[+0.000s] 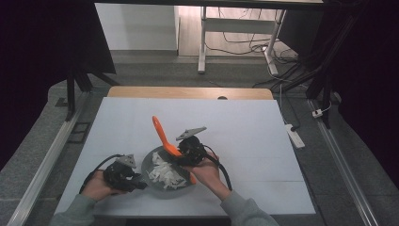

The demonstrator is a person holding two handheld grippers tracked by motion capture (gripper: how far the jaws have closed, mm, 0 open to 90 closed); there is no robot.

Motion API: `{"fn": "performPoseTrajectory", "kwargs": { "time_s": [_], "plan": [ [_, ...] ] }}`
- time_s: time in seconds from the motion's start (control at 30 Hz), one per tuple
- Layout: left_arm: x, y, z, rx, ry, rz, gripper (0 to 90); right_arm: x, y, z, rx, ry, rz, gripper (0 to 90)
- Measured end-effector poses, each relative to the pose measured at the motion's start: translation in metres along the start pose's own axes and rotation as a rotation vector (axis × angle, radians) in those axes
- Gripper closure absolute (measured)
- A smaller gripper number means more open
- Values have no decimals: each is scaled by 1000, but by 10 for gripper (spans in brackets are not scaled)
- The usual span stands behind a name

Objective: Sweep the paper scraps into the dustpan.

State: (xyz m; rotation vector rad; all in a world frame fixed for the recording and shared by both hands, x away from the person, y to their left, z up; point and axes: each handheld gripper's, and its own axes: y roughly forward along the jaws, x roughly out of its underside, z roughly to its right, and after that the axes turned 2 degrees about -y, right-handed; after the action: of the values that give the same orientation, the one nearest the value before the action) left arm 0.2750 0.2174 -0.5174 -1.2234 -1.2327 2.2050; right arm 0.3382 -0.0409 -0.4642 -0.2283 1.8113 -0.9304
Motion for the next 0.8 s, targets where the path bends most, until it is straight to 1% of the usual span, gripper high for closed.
{"fn": "performPoseTrajectory", "kwargs": {
  "time_s": [0.07,0.17,0.27,0.33,0.4,0.43,0.5,0.6,0.73,0.8],
  "plan": [
    [0,0,0,0,0,0,614,-3,-9,1,7,-2,32,702],
    [0,0,0,0,0,0,614,-4,-22,12,25,32,71,702],
    [0,-1,0,0,1,-2,614,-2,-31,26,52,63,84,702],
    [0,-1,-1,0,0,-2,614,1,-34,34,64,83,88,702],
    [0,0,-1,1,1,-1,614,3,-36,41,88,95,91,702],
    [0,0,0,0,1,-1,614,4,-36,45,97,102,90,702],
    [0,0,-1,0,1,-1,614,6,-36,51,99,121,87,702],
    [0,0,0,-1,0,0,614,9,-33,58,119,133,76,702],
    [0,0,0,-1,-1,1,614,14,-26,65,158,134,44,702],
    [-1,1,0,-1,-2,2,614,16,-20,66,163,135,24,702]
  ]
}}
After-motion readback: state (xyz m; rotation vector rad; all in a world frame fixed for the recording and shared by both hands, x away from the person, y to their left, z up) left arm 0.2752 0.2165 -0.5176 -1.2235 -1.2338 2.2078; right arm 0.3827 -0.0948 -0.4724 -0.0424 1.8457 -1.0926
